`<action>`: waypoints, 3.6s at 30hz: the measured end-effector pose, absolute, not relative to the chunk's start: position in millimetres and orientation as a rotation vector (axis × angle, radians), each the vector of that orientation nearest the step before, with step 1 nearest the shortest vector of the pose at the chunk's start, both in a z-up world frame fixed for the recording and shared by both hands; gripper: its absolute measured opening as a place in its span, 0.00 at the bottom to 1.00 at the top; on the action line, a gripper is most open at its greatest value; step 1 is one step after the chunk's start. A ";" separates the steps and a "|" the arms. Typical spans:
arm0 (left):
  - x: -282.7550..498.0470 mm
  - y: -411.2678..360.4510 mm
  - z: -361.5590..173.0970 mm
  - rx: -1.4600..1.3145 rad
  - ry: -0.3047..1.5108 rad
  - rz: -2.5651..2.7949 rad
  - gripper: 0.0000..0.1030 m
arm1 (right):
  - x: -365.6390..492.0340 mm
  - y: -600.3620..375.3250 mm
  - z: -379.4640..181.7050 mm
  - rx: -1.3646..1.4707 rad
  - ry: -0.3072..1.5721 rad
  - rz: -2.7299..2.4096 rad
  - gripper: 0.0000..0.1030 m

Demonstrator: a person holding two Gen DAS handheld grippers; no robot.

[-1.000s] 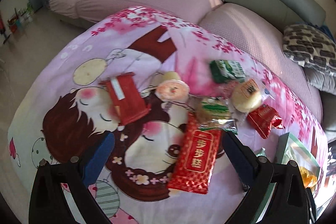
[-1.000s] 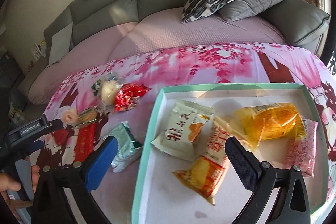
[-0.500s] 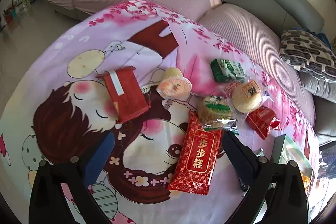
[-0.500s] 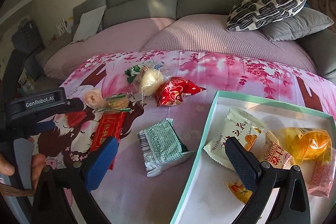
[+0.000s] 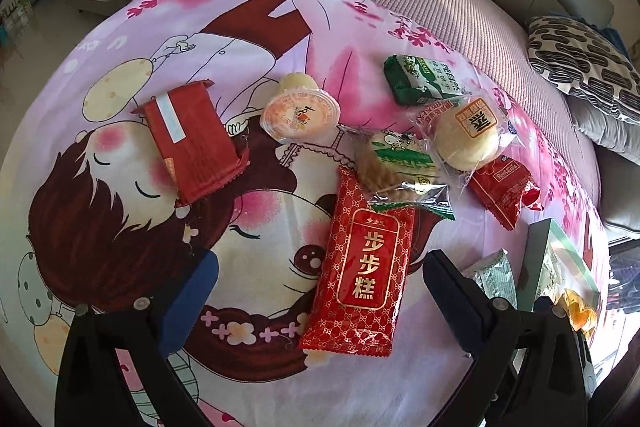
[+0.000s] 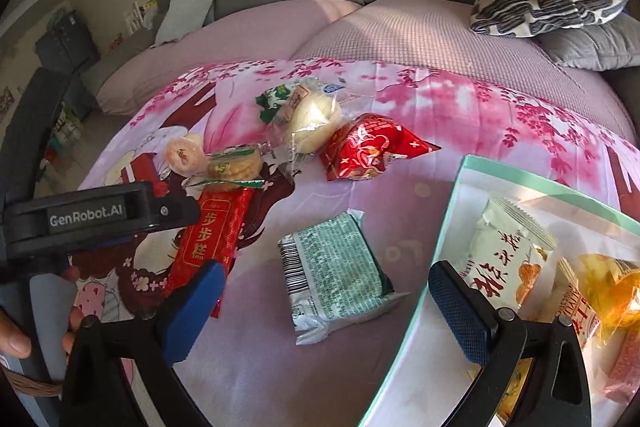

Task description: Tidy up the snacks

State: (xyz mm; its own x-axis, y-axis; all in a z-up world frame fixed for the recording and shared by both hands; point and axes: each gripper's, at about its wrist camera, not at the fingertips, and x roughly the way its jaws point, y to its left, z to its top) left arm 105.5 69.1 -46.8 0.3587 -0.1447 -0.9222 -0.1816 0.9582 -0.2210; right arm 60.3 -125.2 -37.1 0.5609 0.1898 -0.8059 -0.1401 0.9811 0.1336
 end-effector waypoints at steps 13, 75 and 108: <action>113.9 62.9 -57.7 -0.303 1.251 0.008 0.99 | 63.9 -125.3 -42.7 0.087 0.982 0.214 0.85; 121.6 20.2 -69.9 -0.163 1.286 -0.013 0.47 | 55.6 -105.3 -55.6 0.048 1.114 0.189 0.56; 83.1 27.2 -7.1 -0.267 1.158 -0.146 0.45 | 23.7 -129.4 -2.2 0.196 1.039 0.163 0.54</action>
State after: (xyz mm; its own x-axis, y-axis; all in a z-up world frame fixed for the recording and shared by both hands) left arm 83.1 27.2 -7.1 0.3961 -0.2506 -0.8833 -0.0238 0.9589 -0.2827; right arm 23.7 -129.4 -2.2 0.4973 0.2263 -0.8375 -0.0415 0.9705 0.2376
